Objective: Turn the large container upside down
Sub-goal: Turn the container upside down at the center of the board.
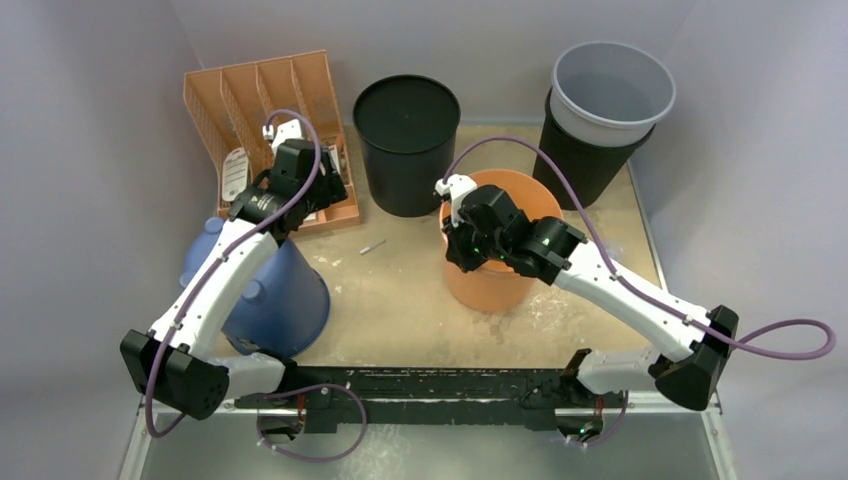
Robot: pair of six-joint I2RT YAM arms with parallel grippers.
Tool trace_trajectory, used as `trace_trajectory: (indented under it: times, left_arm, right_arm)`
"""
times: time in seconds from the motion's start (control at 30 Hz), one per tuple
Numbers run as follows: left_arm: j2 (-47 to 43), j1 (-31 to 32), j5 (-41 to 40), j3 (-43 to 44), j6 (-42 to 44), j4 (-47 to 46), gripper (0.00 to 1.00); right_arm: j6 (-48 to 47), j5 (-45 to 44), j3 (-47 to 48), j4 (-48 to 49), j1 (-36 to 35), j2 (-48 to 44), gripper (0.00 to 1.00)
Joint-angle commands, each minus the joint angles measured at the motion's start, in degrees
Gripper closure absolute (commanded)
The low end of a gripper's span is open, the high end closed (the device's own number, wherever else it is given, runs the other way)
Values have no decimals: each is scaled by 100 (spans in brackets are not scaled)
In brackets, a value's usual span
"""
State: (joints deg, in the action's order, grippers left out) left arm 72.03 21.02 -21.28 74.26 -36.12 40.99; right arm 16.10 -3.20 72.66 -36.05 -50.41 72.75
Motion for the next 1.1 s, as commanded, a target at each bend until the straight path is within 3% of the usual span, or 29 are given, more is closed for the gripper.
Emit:
trace_trajectory:
  times: [0.0,0.13,0.23,0.4,0.53,0.73,0.87,1.07]
  left_arm:
    - [-231,-19,-20,-82,130,-196,31]
    - [-155,-81,-181,293,154,65,30]
    - [-87,-295,13,774,205,276,30]
    - [-140,-493,248,1612,341,466,30]
    - [-305,-494,305,1634,290,390,30]
    - [-366,-493,588,1299,379,389,30]
    - [-430,-487,1466,694,488,190,29]
    - [-639,-476,2322,-628,-49,-546,29]
  right_arm:
    - [220,-265,512,169,1,53,100]
    - [595,343,1033,781,70,-125,100]
    - [1083,1285,979,1479,534,-325,100]
    - [2125,3131,-146,3144,1774,-854,100]
    - [3283,4304,-1324,4896,2454,-1290,100]
    - [4013,4425,-2422,5776,2483,-1593,100]
    - [4172,4036,-2961,6077,2480,-1879,100]
    - [3636,3445,-3171,5012,2484,-2016,100]
